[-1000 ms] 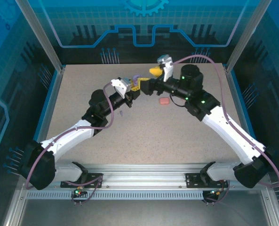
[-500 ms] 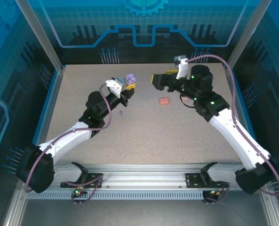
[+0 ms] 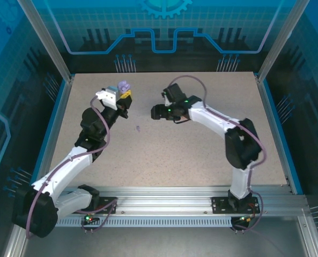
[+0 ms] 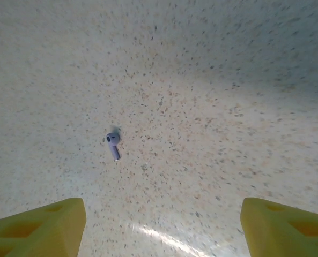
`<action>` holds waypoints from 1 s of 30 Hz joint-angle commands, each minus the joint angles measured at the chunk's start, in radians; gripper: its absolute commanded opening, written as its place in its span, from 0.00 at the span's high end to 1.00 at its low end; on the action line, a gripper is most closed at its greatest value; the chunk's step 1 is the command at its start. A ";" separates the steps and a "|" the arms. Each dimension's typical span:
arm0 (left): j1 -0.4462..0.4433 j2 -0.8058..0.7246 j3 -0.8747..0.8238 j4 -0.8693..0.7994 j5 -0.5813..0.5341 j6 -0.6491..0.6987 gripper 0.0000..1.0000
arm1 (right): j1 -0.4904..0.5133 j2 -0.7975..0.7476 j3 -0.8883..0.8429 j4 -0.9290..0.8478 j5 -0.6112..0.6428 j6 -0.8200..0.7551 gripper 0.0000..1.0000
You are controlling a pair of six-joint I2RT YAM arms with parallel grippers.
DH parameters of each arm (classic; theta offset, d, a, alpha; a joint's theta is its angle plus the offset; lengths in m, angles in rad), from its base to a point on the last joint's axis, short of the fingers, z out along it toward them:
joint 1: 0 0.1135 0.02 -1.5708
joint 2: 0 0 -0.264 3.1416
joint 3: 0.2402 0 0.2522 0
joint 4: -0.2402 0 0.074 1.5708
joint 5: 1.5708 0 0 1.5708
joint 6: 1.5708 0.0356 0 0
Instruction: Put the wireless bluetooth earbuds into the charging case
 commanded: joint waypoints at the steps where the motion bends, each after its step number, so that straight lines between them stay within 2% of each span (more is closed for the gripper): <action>1: 0.021 -0.030 -0.026 -0.003 -0.028 -0.036 1.00 | 0.055 0.123 0.176 -0.153 0.067 0.049 0.25; 4: 0.033 -0.038 -0.030 -0.004 -0.031 -0.039 1.00 | 0.088 0.252 0.341 -0.261 0.105 0.060 0.29; 8: 0.054 -0.043 -0.031 -0.002 -0.043 -0.042 1.00 | 0.120 0.414 0.549 -0.410 0.166 0.109 0.39; 11: 0.069 -0.042 -0.030 0.006 -0.052 -0.057 1.00 | 0.136 0.495 0.649 -0.450 0.171 0.128 0.45; 17: 0.079 -0.032 -0.021 0.011 -0.048 -0.076 1.00 | 0.183 0.596 0.778 -0.467 0.192 0.090 0.46; 30: 0.086 -0.024 -0.029 0.024 -0.036 -0.096 1.00 | 0.207 0.695 0.883 -0.487 0.213 0.095 0.52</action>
